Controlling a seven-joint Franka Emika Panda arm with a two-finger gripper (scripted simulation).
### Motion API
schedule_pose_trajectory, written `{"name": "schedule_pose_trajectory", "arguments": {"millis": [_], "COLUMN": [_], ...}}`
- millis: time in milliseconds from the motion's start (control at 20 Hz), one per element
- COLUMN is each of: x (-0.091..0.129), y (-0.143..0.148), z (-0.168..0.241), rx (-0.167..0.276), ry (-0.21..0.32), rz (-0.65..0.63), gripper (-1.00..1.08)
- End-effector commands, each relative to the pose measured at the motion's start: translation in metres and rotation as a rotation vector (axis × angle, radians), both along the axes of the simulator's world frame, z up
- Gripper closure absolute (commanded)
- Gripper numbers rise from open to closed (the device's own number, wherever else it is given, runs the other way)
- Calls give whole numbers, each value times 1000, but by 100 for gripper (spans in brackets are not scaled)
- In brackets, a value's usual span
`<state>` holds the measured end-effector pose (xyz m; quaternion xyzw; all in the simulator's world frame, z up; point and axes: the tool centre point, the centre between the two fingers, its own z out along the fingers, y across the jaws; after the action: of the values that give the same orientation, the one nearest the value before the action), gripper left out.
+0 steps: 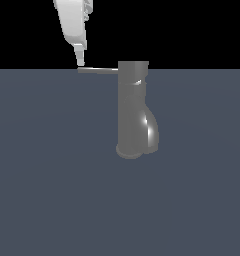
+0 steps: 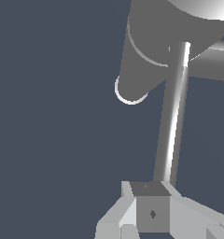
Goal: Turn on the faucet by rotating a designated handle.
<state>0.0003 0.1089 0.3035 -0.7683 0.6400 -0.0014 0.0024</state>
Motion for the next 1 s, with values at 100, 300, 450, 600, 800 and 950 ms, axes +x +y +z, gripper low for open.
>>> {"name": "schedule_pose_trajectory", "arguments": {"millis": [100, 300, 450, 600, 800, 950], "x": [14, 23, 27, 28, 27, 27], "y": [-6, -11, -13, -14, -14, -14], "z": [-10, -16, -19, -20, -19, -18], "rx": [-1, -2, -2, -2, -2, -2], "ry": [2, 4, 5, 6, 5, 5], "rz": [-72, -116, -137, -145, -139, -137], "gripper": [108, 108, 108, 108, 108, 108]}}
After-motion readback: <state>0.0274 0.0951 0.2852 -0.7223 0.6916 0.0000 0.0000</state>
